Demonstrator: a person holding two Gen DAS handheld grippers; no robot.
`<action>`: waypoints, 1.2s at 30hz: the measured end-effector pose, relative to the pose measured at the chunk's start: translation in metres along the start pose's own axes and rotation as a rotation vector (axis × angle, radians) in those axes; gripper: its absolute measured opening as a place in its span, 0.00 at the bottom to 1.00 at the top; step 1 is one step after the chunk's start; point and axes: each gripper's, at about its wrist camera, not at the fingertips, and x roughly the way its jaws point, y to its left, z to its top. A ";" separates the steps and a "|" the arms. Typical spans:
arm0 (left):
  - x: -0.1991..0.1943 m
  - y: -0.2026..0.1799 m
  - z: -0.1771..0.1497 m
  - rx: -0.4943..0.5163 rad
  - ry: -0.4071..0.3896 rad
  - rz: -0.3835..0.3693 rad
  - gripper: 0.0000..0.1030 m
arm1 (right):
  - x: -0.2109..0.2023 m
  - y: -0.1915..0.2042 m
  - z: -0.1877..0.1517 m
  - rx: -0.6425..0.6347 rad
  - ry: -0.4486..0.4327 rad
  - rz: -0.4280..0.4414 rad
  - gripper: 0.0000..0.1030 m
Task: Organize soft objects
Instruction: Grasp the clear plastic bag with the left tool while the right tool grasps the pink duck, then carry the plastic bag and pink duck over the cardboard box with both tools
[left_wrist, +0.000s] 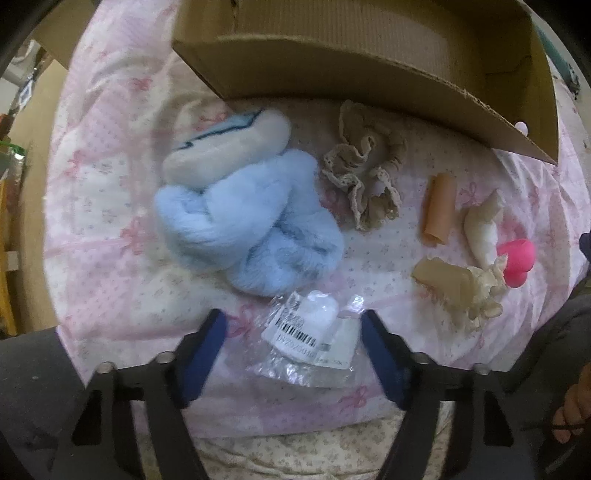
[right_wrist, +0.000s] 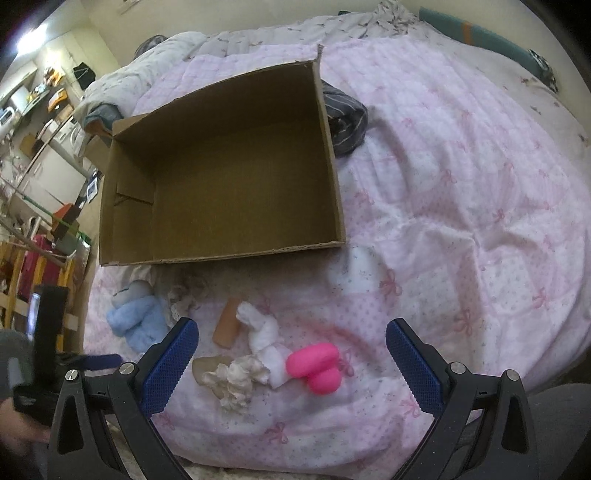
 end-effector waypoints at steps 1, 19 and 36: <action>0.003 -0.002 -0.001 0.012 0.003 0.000 0.52 | 0.001 -0.001 0.000 0.007 0.003 0.003 1.00; -0.054 -0.008 -0.030 0.036 -0.187 -0.048 0.13 | 0.013 -0.028 0.003 0.161 0.091 0.042 1.00; -0.056 0.029 -0.009 -0.067 -0.200 -0.079 0.13 | 0.080 -0.029 -0.019 0.261 0.345 -0.003 0.72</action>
